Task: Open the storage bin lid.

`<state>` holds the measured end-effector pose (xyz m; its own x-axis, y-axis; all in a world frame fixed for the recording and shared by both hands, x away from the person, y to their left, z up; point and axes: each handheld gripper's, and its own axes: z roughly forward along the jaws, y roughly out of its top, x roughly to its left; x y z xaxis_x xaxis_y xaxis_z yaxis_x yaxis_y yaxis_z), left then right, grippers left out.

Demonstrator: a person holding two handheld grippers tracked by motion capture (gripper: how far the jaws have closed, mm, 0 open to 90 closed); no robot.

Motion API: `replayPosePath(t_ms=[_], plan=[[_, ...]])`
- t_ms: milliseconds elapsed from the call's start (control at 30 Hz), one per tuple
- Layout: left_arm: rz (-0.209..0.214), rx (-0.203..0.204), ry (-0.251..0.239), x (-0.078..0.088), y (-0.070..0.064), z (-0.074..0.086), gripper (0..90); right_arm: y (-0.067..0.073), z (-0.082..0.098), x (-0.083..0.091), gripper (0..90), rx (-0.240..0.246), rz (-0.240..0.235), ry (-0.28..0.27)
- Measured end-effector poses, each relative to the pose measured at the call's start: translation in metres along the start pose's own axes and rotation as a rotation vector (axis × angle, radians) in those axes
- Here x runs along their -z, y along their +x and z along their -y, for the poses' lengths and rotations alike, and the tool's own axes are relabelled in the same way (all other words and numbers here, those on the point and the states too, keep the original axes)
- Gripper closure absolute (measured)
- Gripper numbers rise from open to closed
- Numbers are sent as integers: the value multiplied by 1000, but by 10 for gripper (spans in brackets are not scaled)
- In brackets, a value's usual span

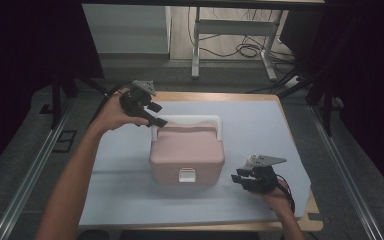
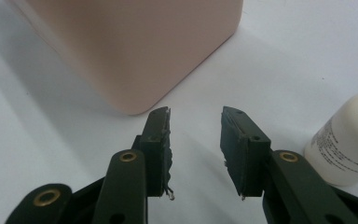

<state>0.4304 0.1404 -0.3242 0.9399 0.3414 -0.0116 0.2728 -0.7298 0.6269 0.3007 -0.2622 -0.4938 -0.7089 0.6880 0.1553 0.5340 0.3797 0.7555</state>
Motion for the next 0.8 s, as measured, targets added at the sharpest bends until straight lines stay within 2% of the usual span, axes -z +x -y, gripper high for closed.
replayPosePath(t_ms=[133, 300, 400, 533, 800], plan=[[18, -30, 27, -9, 0, -10, 369, -1, 1, 0, 627, -4, 3, 1], [37, -47, 61, -18, 0, -17, 392, -1, 2, 0, 626, -7, 3, 3], [48, -38, 64, -22, 1, -18, 406, -2, 2, 0, 625, -8, 3, 3], [63, -50, 95, -25, 2, -19, 430, -1, 2, 1, 624, -8, 3, 2], [82, -60, 102, -26, -1, -20, 500, -1, 2, 0, 621, -7, 2, 4]])
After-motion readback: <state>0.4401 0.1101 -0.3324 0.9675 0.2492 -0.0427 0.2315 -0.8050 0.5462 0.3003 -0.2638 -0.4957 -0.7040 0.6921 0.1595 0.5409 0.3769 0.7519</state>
